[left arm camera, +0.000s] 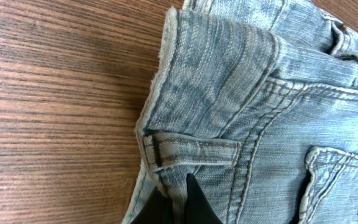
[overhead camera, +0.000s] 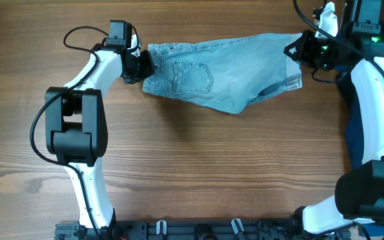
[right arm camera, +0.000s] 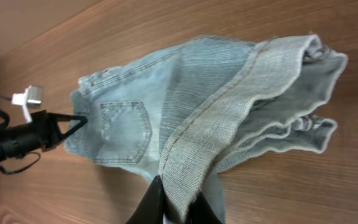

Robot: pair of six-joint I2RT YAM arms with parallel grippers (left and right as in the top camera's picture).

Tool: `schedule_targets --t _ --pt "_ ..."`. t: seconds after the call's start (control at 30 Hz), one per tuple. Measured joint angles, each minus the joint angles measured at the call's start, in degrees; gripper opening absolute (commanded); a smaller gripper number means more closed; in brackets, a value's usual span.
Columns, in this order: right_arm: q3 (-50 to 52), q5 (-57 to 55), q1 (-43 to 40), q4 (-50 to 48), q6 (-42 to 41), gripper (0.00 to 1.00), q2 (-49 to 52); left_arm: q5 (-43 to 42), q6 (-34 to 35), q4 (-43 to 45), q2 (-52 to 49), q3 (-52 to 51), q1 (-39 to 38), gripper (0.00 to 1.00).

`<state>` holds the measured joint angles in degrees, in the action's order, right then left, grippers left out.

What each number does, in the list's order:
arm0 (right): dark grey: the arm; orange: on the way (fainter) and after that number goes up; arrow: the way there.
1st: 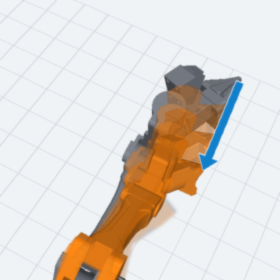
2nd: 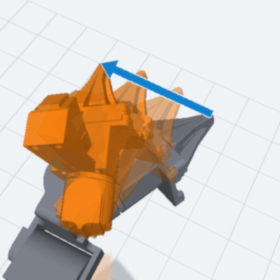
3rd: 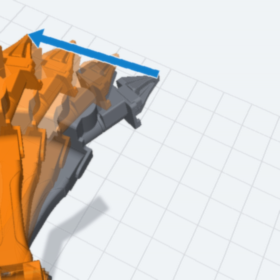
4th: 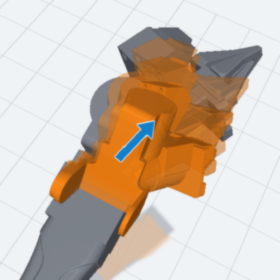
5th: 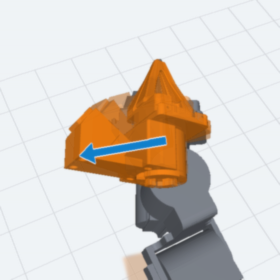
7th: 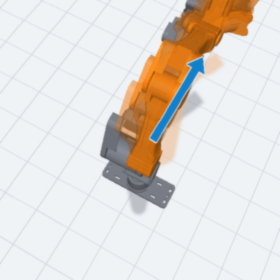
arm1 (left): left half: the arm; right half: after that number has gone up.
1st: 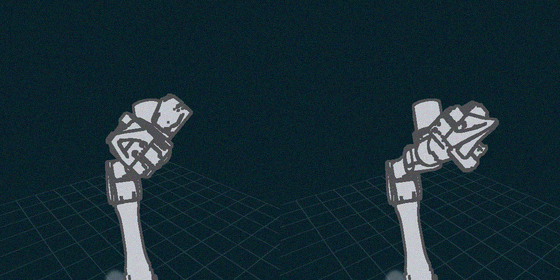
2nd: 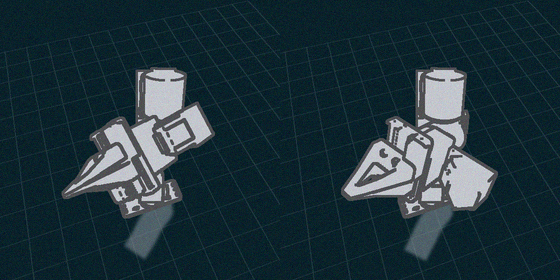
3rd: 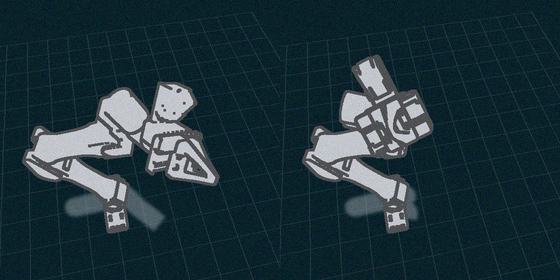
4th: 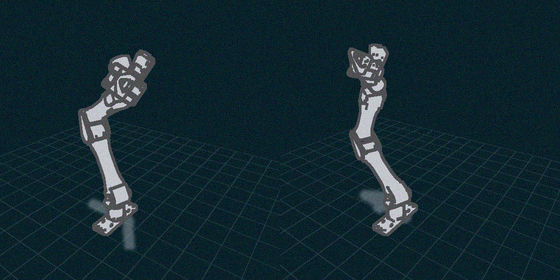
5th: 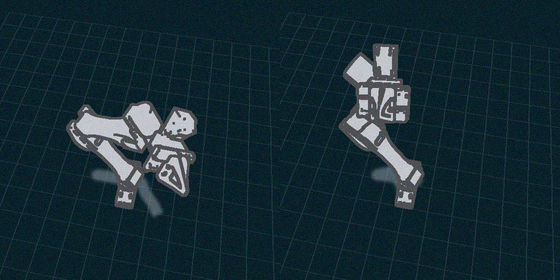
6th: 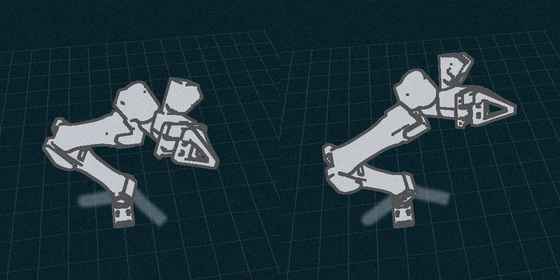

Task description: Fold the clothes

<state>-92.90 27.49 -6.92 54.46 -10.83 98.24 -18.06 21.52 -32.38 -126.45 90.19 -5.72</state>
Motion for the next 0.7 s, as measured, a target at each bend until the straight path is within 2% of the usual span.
schedule_targets --t 0.4,0.7 --pt "0.0 -1.0 -2.7 0.2 0.0 0.04 0.0 0.3 -0.5 1.7 -0.3 0.1 -0.6 0.04" --pt "0.0 -1.2 5.6 -4.9 -2.7 0.04 0.0 0.7 -0.7 2.2 -0.3 0.1 -0.9 0.04"
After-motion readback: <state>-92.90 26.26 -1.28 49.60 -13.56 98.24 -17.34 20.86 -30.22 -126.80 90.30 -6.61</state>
